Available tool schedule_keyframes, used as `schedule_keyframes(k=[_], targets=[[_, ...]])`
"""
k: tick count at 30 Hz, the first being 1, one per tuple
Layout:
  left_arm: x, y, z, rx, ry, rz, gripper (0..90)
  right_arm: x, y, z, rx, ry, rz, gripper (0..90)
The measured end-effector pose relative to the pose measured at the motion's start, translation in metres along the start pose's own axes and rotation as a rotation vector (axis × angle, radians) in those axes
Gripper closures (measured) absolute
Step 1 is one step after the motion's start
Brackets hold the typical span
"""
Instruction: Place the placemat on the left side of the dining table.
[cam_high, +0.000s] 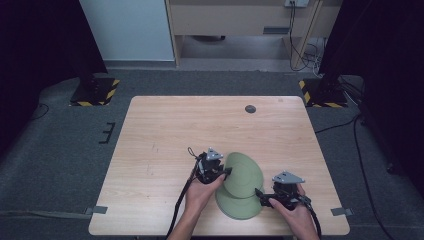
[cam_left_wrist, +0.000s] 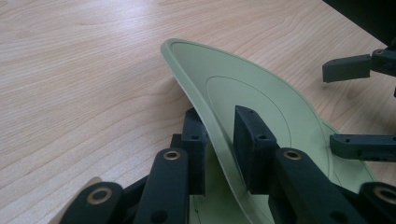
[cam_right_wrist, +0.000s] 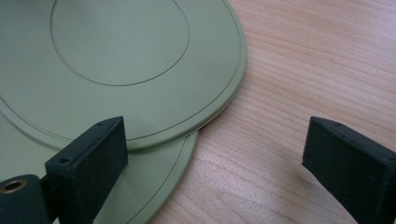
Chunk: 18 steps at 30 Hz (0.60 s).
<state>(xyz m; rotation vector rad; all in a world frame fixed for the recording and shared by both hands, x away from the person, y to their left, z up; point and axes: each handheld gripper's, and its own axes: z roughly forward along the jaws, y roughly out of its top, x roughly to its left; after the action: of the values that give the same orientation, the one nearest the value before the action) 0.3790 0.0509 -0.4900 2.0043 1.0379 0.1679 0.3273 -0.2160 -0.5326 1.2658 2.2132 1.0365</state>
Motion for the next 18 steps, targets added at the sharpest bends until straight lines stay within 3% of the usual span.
schedule_keyframes(k=[11, 18], targets=[[-0.0002, 0.0001, -0.0006, -0.017, -0.003, -0.012, 80.0, -0.0010, -0.0005, 0.0003, 0.001, 0.006, 0.012, 6.8], [-0.0003, 0.0013, -0.0031, -0.041, -0.029, -0.039, 84.3, -0.0060, -0.0013, -0.0002, -0.014, 0.018, 0.066, 8.2]])
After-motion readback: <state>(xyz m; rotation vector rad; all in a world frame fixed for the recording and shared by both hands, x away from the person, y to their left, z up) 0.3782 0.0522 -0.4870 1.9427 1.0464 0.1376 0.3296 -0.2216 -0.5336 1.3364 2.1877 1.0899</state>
